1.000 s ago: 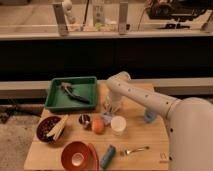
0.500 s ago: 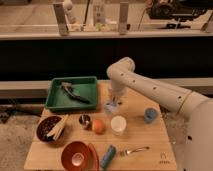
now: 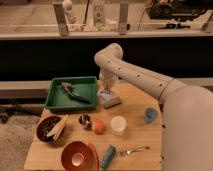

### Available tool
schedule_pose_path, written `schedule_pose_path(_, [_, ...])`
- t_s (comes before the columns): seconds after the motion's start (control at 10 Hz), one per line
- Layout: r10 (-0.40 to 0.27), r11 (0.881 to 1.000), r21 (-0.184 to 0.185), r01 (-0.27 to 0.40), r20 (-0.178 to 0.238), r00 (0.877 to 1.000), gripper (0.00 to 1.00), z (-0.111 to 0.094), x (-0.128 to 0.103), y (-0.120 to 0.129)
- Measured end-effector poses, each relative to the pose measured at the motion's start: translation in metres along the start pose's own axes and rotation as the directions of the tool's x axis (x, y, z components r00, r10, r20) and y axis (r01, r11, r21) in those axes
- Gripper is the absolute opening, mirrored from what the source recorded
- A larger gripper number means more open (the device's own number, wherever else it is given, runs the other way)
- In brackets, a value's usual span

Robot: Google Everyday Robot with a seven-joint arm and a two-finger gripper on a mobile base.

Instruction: Wipe tray with towel

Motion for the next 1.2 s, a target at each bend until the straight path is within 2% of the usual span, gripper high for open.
schedule_pose_path(0.2, [-0.054, 0.998, 0.025, 0.055, -0.007, 0.998, 0.0, 0.005, 0.008, -0.03])
schedule_pose_path(0.4, [-0.105, 0.991, 0.084, 0.107, -0.027, 0.994, 0.0, 0.008, 0.013, -0.061])
schedule_pose_path(0.6, [-0.152, 0.965, 0.204, 0.162, -0.063, 0.986, 0.0, 0.014, 0.018, -0.082])
schedule_pose_path(0.7, [-0.172, 0.954, 0.238, 0.184, -0.072, 0.983, 0.0, 0.019, 0.019, -0.089])
schedule_pose_path(0.8, [-0.197, 0.942, 0.261, 0.211, -0.079, 0.977, 0.0, 0.026, 0.018, -0.097])
schedule_pose_path(1.2, [-0.281, 0.912, 0.287, 0.292, -0.081, 0.956, 0.0, 0.066, 0.014, -0.117])
